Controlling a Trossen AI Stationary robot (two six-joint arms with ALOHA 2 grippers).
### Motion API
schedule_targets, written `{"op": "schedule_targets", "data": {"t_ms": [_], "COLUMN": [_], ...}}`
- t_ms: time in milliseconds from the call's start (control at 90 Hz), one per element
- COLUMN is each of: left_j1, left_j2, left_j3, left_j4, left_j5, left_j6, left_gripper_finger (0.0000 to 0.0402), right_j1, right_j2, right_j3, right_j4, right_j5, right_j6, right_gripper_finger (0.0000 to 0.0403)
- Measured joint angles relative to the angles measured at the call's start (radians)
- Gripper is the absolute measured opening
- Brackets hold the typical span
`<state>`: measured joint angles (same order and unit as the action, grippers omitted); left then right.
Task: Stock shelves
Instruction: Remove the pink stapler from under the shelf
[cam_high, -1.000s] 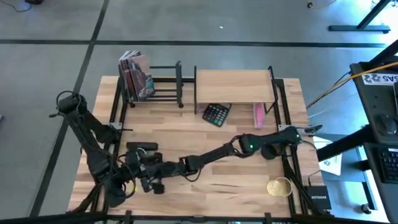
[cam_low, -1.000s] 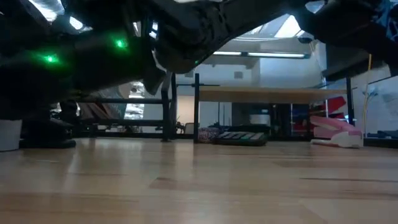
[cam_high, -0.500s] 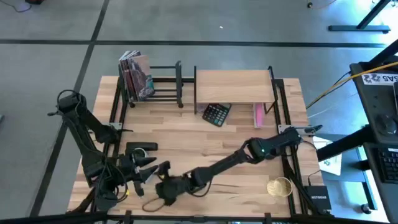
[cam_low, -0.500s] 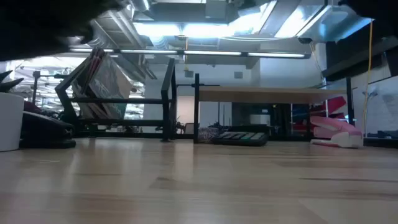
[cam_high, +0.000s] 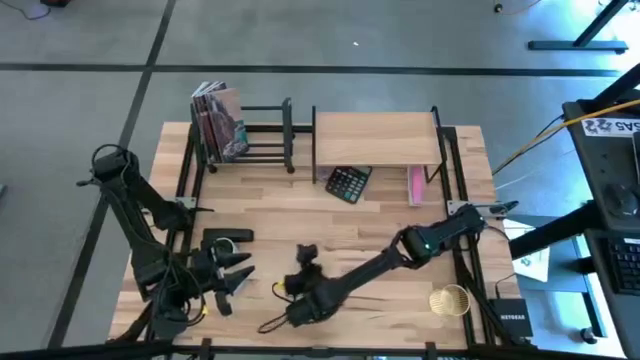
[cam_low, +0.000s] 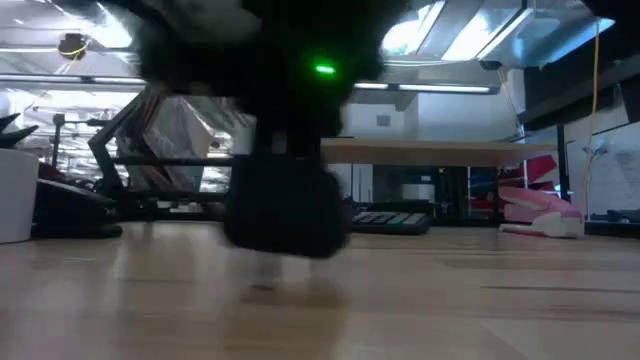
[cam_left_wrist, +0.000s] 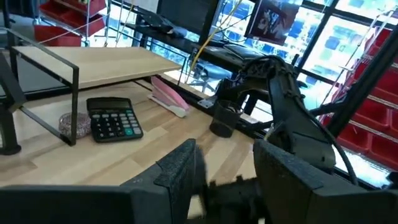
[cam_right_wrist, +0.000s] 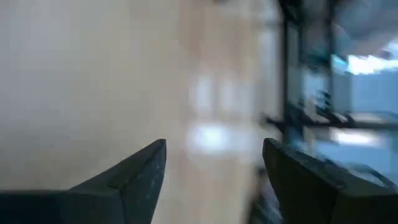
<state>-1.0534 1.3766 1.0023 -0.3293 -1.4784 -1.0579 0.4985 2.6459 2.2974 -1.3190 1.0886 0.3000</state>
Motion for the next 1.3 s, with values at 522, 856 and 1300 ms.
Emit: {"op": "schedule_targets", "data": {"t_ms": [522,856,1300], "left_j1": [0.009,0.009,0.059], "left_j2": [0.0,0.0,0.0], "left_j3": [0.0,-0.001,-0.001], "left_j4": [-0.013,-0.029,-0.077], "left_j5": [-0.018,-0.034,-0.021], "left_j6": [0.021,0.019,0.019], "left_gripper_finger": [0.0143,0.0143,0.0143], "right_j1": [0.043,0.039,-0.059], "right_j2": [-0.368,-0.94,-1.46], "right_j3": [-0.461,-0.972,-1.32], "right_j4": [-0.247,0.016,0.356], "right_j5": [-0.01,-0.277,-0.442], "right_j6": [0.461,0.564,0.612], "right_gripper_finger": [0.0248,0.0248,0.0248]}}
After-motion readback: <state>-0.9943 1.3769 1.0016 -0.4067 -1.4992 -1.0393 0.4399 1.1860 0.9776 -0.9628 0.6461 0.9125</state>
